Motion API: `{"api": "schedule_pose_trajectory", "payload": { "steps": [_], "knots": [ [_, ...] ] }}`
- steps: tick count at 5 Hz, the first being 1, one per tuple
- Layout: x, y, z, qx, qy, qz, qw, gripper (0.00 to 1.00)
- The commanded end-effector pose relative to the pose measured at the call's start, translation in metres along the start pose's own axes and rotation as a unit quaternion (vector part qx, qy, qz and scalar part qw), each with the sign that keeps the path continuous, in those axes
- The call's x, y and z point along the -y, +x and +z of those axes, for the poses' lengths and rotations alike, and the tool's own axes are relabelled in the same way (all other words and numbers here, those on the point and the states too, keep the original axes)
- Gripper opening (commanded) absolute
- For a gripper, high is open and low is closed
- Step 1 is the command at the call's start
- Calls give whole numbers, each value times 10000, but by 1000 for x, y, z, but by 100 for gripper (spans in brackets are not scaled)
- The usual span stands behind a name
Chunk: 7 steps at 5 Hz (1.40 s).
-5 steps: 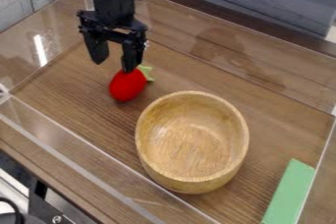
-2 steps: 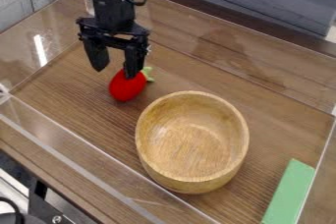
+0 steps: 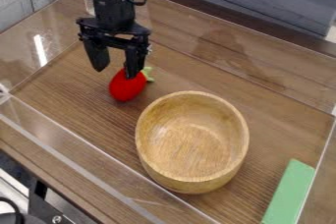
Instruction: Move the red object to the left side of the table
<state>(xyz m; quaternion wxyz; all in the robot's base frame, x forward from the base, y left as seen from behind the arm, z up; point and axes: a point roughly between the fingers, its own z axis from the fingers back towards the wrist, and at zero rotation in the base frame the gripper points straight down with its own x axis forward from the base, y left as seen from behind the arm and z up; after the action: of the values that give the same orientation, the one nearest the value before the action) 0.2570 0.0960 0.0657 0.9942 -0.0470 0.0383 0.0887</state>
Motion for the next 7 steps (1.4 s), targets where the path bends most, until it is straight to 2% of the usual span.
{"api": "schedule_pose_trajectory", "payload": {
  "steps": [1, 2, 3, 4, 5, 6, 7],
  "knots": [
    [0, 6, 10, 308, 52, 121, 9994, 100],
    [2, 5, 1, 293, 34, 230, 9993, 100],
    [4, 7, 4, 289, 24, 266, 9992, 100],
    [19, 6, 12, 338, 82, -213, 9992, 100],
    [36, 5, 22, 405, 152, -704, 9966, 100],
    [53, 4, 31, 458, 199, -882, 9948, 100],
    [55, 3, 34, 472, 216, -897, 9946, 100]
  ]
}}
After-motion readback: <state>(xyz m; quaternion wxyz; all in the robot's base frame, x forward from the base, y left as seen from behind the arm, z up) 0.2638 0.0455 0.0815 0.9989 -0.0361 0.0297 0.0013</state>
